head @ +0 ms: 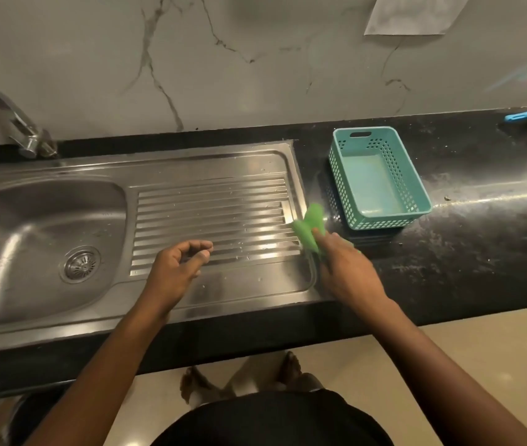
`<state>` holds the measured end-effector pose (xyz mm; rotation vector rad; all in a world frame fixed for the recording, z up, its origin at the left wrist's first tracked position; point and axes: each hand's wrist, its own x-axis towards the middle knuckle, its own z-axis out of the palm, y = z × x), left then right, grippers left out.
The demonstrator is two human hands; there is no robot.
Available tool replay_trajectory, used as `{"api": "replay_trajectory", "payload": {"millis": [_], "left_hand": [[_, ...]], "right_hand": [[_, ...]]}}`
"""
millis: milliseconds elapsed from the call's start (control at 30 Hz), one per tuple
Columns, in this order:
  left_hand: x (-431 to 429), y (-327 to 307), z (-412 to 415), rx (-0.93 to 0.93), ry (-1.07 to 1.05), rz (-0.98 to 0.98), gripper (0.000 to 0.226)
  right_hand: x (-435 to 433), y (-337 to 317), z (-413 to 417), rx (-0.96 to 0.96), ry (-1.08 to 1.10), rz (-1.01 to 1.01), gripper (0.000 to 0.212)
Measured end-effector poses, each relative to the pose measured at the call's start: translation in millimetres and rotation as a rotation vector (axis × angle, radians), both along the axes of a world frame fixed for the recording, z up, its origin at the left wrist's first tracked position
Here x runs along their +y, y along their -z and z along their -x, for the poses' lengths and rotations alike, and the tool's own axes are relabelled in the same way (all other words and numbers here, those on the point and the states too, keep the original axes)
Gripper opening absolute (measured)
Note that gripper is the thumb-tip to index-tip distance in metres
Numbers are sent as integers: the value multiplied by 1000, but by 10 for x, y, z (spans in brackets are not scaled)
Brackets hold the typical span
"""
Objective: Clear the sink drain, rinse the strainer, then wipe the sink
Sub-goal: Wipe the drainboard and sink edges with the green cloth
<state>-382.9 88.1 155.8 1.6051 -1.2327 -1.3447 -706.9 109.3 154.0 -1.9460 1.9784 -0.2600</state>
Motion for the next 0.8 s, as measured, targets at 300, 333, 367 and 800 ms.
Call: {"api": "replay_trajectory", "payload": {"millis": [300, 333, 367, 800], "left_hand": [[-39, 36, -729, -5, 30, -19, 20], [-44, 42, -799, -2, 29, -19, 20], [-52, 49, -863, -1, 30, -19, 20], [-174, 56, -1568, 40, -15, -6, 20]], "right_hand": [[509, 728, -1381, 82, 85, -155, 60], [493, 704, -1546, 59, 95, -156, 58], [483, 669, -1731, 39, 72, -172, 57], [458, 541, -3047, -92, -425, -145, 50]]}}
